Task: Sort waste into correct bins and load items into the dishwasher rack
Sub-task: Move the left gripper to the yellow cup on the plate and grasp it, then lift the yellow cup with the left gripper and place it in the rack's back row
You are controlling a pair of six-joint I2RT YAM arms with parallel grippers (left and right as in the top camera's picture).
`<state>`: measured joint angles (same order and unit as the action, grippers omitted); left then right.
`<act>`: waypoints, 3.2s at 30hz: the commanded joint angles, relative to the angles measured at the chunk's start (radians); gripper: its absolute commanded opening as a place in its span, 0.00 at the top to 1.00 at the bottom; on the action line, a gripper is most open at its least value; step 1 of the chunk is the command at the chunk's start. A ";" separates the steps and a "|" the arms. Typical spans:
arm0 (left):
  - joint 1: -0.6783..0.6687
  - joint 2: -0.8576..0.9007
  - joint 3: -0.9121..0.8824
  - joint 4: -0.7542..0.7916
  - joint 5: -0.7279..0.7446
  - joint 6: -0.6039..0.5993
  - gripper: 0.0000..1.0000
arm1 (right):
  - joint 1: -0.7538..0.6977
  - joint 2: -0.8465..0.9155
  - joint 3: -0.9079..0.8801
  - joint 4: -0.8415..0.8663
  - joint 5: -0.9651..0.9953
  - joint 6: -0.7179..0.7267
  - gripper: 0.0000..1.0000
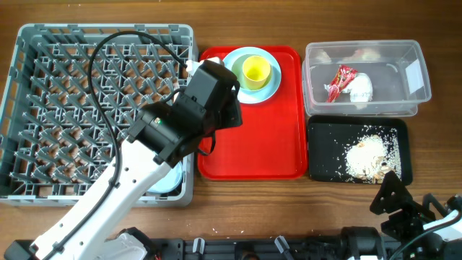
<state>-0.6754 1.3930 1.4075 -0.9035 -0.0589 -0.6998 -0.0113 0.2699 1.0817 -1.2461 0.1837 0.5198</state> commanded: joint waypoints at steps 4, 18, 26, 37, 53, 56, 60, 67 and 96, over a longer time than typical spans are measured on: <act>-0.003 0.246 0.012 0.156 -0.122 0.016 0.94 | -0.003 -0.005 -0.004 0.002 0.010 0.007 0.00; 0.030 0.716 0.012 0.623 -0.204 0.015 0.87 | -0.003 -0.005 -0.004 0.002 0.010 0.007 0.00; 0.025 0.546 0.012 0.576 -0.185 0.016 0.91 | -0.003 -0.005 -0.004 0.002 0.010 0.007 0.00; 0.023 0.405 0.029 0.575 0.013 0.364 0.66 | -0.003 -0.005 -0.004 0.002 0.010 0.007 0.00; 0.049 0.710 0.211 0.504 0.011 0.461 0.57 | -0.003 -0.005 -0.004 0.002 0.010 0.007 0.00; 0.049 0.745 0.211 0.509 -0.048 0.461 0.70 | -0.003 -0.005 -0.004 0.002 0.010 0.007 0.00; 0.050 0.695 0.219 0.558 -0.159 0.461 0.96 | -0.003 -0.005 -0.004 0.002 0.010 0.007 0.00; 0.098 0.355 0.306 0.389 0.092 0.443 0.96 | -0.003 -0.005 -0.004 0.002 0.010 0.007 0.00; 0.951 0.844 0.306 0.353 1.601 0.182 0.96 | -0.003 -0.005 -0.004 0.002 0.010 0.007 0.00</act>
<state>0.2703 2.2257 1.7138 -0.6373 1.3609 -0.4805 -0.0113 0.2699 1.0817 -1.2457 0.1841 0.5198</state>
